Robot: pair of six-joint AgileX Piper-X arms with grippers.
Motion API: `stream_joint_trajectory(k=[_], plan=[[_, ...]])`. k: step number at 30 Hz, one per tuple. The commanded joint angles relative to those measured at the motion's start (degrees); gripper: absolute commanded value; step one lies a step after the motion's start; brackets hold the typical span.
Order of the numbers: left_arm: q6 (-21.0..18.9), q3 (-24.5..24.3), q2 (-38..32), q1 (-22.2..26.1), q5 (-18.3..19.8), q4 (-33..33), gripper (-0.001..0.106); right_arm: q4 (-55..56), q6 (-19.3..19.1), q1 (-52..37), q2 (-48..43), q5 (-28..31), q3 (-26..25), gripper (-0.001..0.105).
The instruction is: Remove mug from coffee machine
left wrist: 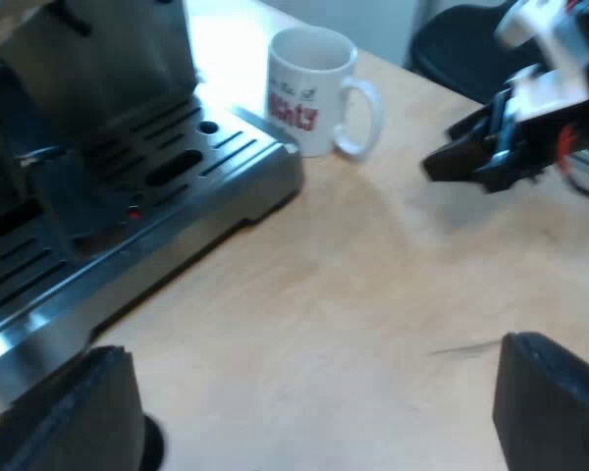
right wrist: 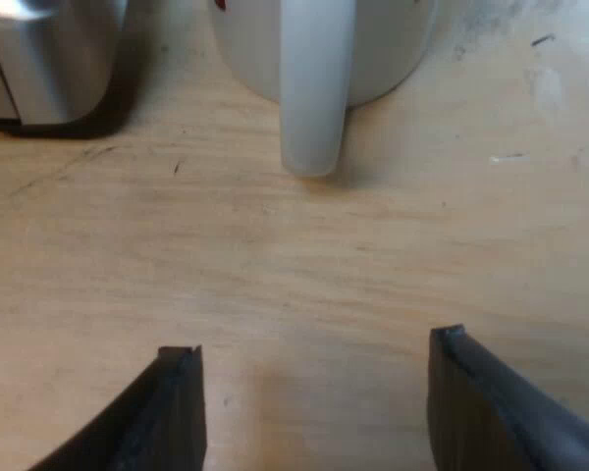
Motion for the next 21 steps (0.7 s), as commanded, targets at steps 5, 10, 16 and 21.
stream_joint_trajectory(k=[5,10,16,21], plan=[[-3.1,-0.3,0.1,-0.3,-5.1,-0.7,0.087,21.5,-0.3,-0.2,-5.3,-3.6,-10.0,0.052],[-7.6,-0.3,0.1,-0.3,-6.7,-0.7,0.087,27.5,-0.3,-0.2,-5.3,-4.4,-18.5,0.052],[-9.7,-0.4,0.8,-0.3,-8.7,-0.7,0.087,31.5,-0.3,-0.2,-5.3,-4.4,-26.6,0.052],[-10.1,-2.6,5.7,-0.3,-10.5,-0.7,0.087,32.4,-0.4,-0.3,-4.7,-7.0,-30.2,0.052]])
